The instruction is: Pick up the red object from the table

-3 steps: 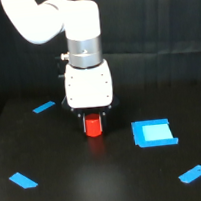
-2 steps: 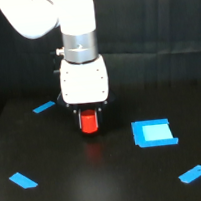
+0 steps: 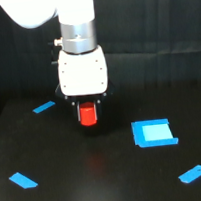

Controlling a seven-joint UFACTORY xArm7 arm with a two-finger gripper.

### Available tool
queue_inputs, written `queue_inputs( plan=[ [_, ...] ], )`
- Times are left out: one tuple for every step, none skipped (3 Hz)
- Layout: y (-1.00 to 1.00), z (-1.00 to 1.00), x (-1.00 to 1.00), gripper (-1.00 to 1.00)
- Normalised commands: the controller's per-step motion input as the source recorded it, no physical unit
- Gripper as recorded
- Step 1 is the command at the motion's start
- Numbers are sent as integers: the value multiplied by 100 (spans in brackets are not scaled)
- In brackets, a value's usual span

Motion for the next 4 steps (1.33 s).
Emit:
queue_inputs(
  plan=[
    [-18,93,17,-89],
    [-16,98,19,-100],
    [-6,100,13,-97],
    [6,93,10,-100]
  ],
)
